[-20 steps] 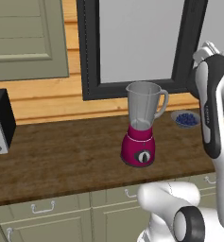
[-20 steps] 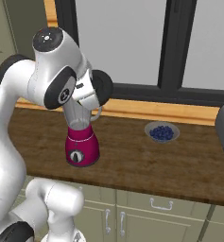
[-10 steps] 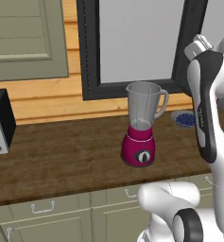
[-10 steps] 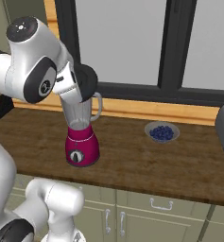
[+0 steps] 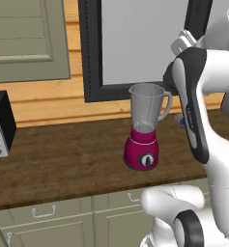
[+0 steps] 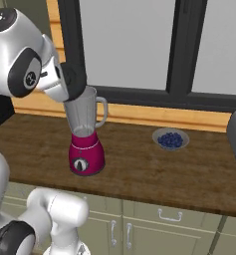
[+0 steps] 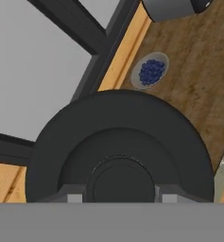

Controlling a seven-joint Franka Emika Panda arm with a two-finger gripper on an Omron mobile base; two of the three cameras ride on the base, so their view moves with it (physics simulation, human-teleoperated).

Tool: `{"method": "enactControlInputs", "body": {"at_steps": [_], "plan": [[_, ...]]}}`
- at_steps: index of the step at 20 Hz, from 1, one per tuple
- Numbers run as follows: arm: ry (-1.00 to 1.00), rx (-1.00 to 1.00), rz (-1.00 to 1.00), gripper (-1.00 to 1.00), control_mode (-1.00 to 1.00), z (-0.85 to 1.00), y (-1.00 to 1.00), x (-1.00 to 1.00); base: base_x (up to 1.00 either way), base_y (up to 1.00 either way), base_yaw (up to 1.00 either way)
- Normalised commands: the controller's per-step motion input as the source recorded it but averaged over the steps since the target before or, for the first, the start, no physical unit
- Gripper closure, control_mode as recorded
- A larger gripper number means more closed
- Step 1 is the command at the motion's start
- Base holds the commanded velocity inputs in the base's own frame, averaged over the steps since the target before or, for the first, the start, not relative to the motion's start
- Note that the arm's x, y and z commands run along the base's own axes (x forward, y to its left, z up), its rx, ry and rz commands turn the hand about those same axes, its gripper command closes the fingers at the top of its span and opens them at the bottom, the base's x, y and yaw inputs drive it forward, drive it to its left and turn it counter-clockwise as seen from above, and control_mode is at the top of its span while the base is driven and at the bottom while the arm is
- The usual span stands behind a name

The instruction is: Close the lid blender by securely placing the lid on top.

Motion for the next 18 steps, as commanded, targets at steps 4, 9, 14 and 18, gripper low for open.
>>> {"method": "enactControlInputs", "body": {"at_steps": [4, 9, 14, 18], "plan": [[0.12, 0.00, 0.00, 1.00, -1.00, 0.00, 0.45, 0.42, 0.00, 0.00, 0.00], [0.18, 0.00, 0.00, 1.00, -1.00, 0.00, 0.35, 0.62, 0.00, 0.00, 0.00], [0.17, 0.00, 0.00, 1.00, -1.00, 0.00, 0.13, 0.41, 0.00, 0.00, 0.00], [0.14, 0.02, 0.00, 1.00, -1.00, 0.00, 0.00, 0.29, 0.00, 0.00, 0.00]]}}
